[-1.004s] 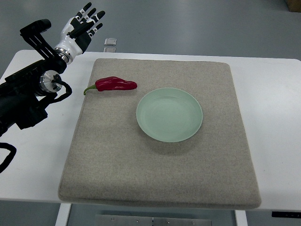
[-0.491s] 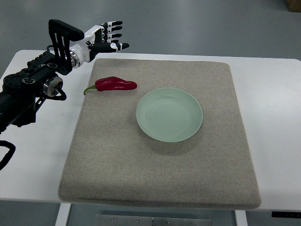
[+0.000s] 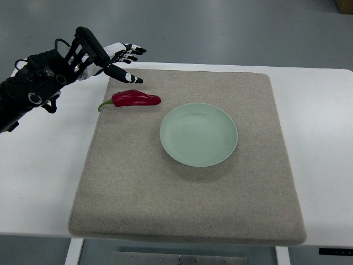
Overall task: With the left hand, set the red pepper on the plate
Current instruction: 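Swing the left hand down over the red chili pepper, then close the left hand's fingers around the red chili pepper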
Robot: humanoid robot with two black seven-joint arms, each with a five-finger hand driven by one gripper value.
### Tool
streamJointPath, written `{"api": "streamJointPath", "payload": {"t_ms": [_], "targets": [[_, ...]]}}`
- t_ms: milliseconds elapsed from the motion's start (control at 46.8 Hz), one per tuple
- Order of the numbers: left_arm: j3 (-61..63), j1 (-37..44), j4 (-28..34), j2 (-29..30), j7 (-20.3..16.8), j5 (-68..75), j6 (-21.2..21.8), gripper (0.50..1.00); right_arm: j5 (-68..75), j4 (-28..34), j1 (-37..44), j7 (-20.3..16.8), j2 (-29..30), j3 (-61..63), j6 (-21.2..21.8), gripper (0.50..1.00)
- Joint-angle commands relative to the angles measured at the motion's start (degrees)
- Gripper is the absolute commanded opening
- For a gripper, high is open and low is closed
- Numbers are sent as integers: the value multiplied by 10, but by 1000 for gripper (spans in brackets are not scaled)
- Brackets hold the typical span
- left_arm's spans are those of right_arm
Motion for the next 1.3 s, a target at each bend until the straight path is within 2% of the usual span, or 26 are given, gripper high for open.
{"api": "streamJointPath", "payload": {"t_ms": [0, 278, 662, 748, 919, 1026, 1068, 1197, 1282], "targets": [[13, -1, 0, 0, 0, 44, 2, 898, 0, 0, 0, 0, 0, 0, 0, 928], [21, -6, -36, 0, 0, 106, 0, 891, 1, 0, 0, 0, 0, 0, 0, 928], [62, -10, -42, 0, 0, 111, -5, 879, 0, 0, 0, 0, 0, 0, 0, 928], [62, -11, -42, 0, -1, 111, -4, 853, 0, 0, 0, 0, 0, 0, 0, 928], [62, -11, -42, 0, -1, 127, 1, 744, 0, 0, 1, 0, 0, 0, 0, 928], [62, -10, -42, 0, -1, 137, 1, 737, 1, 0, 0, 0, 0, 0, 0, 928], [62, -9, -42, 0, -1, 137, 1, 714, 0, 0, 0, 0, 0, 0, 0, 928], [65, -9, -42, 0, -1, 137, 0, 698, 0, 0, 0, 0, 0, 0, 0, 928], [65, -9, -42, 0, -1, 138, 0, 628, 0, 0, 0, 0, 0, 0, 0, 928]]}}
